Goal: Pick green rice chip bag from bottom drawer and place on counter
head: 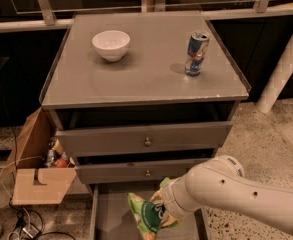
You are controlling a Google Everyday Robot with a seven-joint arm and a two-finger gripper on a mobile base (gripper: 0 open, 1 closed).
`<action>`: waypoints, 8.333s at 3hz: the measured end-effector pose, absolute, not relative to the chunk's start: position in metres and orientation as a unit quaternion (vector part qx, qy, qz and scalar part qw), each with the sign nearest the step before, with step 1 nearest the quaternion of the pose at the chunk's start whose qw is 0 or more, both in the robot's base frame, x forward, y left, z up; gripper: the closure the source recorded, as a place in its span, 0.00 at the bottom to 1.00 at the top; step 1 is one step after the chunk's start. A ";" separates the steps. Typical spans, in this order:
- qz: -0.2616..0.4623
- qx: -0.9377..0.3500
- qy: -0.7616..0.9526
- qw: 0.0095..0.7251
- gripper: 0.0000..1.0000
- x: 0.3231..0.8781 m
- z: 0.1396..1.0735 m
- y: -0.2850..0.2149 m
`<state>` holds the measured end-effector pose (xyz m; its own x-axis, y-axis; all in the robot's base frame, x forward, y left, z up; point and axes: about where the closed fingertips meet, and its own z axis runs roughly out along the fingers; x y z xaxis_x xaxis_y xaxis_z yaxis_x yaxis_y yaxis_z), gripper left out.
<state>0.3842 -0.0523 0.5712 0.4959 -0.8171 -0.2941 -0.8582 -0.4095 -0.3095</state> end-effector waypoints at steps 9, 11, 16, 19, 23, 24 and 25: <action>-0.111 -0.892 0.326 0.292 1.00 0.417 0.794 0.027; -0.163 -0.881 0.317 0.311 1.00 0.429 0.831 0.031; -0.235 -0.890 0.262 0.290 1.00 0.515 0.917 0.046; -0.209 -0.905 0.261 0.264 1.00 0.612 0.904 0.043; -0.183 -0.920 0.267 0.221 1.00 0.662 0.881 0.028; -0.183 -0.920 0.267 0.221 0.81 0.662 0.881 0.028; -0.183 -0.920 0.267 0.221 0.58 0.662 0.881 0.028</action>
Offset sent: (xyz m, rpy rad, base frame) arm 0.0166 0.0185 0.0466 0.0717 -0.0923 0.0802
